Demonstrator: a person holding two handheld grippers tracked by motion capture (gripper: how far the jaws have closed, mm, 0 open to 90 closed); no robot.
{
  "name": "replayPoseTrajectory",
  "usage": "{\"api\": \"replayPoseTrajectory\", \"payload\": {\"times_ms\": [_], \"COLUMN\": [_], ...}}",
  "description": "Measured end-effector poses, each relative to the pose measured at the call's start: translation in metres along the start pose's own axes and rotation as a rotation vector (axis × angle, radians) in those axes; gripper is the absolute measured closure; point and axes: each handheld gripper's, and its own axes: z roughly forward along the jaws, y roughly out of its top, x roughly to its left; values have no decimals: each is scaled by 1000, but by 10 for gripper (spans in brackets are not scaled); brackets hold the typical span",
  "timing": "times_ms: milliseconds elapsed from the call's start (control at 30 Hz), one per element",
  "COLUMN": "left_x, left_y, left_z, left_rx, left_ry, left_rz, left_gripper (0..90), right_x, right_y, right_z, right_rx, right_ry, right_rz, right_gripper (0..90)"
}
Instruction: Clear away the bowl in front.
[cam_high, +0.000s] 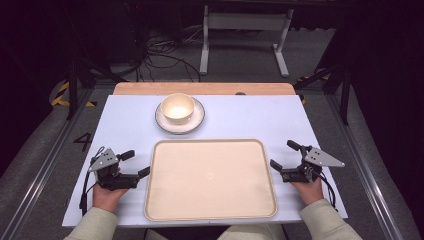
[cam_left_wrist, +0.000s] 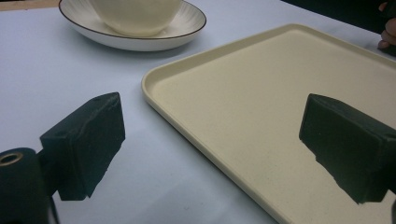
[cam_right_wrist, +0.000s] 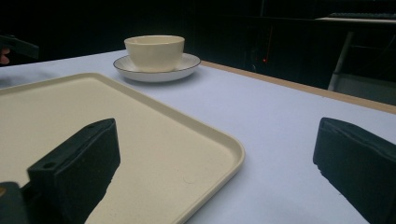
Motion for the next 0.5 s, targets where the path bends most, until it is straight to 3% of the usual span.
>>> {"api": "replayPoseTrajectory", "payload": {"times_ms": [267, 500], "left_x": [1, -4], "left_y": [1, 11], "left_z": [0, -4], "left_rx": [-1, -18], "left_ry": [-10, -4], "left_rz": [-23, 9], "left_gripper": [73, 70], "right_x": [2, 3], "right_y": [-1, -1], "right_z": [0, 1], "right_rx": [11, 17], "right_ry": [-3, 4], "right_rz": [4, -10], "right_gripper": [10, 11]}}
